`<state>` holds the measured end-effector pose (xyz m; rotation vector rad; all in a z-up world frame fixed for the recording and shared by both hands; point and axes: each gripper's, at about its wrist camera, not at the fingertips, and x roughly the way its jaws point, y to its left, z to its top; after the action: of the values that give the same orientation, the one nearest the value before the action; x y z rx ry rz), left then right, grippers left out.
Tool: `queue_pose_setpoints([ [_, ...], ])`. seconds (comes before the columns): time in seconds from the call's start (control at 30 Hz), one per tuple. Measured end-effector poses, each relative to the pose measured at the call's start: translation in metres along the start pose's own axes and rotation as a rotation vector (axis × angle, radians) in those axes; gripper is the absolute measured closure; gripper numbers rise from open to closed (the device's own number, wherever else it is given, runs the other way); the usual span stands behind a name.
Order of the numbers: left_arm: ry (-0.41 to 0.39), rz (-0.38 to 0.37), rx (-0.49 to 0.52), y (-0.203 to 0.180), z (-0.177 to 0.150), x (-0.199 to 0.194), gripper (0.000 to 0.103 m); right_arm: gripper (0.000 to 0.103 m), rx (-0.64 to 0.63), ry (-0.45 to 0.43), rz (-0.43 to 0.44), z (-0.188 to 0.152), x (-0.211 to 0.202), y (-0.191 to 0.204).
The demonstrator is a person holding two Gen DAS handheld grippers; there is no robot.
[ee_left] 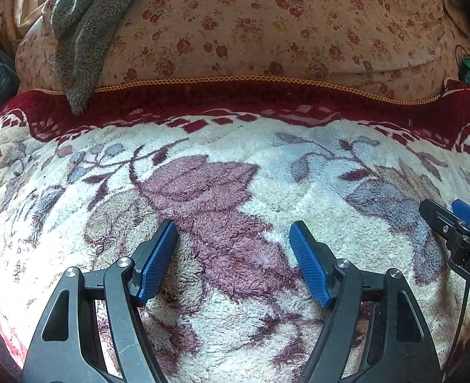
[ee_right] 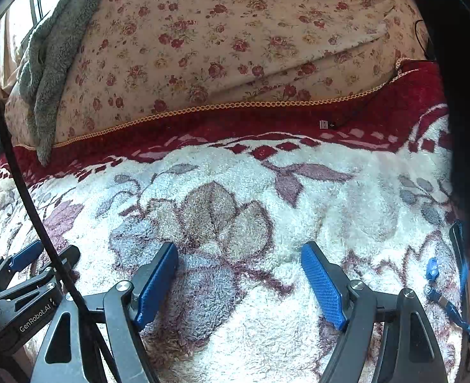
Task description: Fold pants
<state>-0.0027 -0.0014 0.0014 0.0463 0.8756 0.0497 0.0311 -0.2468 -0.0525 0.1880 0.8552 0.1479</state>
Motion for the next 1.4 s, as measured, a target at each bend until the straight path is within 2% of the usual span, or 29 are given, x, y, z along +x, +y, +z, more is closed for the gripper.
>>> queue_pose_setpoints([
  [1.0, 0.001, 0.003, 0.002, -0.002, -0.001, 0.001, 0.029, 0.024, 0.0, 0.002, 0.003, -0.002, 0.002, 0.001],
  [1.17, 0.007, 0.021, 0.015, -0.004, 0.001, 0.001, 0.029, 0.024, -0.001, 0.003, 0.001, -0.002, 0.002, 0.0],
  [1.4, 0.036, -0.011, 0.005, 0.006, 0.0, -0.012, 0.029, 0.023, -0.027, 0.015, -0.03, 0.0, 0.004, 0.007],
])
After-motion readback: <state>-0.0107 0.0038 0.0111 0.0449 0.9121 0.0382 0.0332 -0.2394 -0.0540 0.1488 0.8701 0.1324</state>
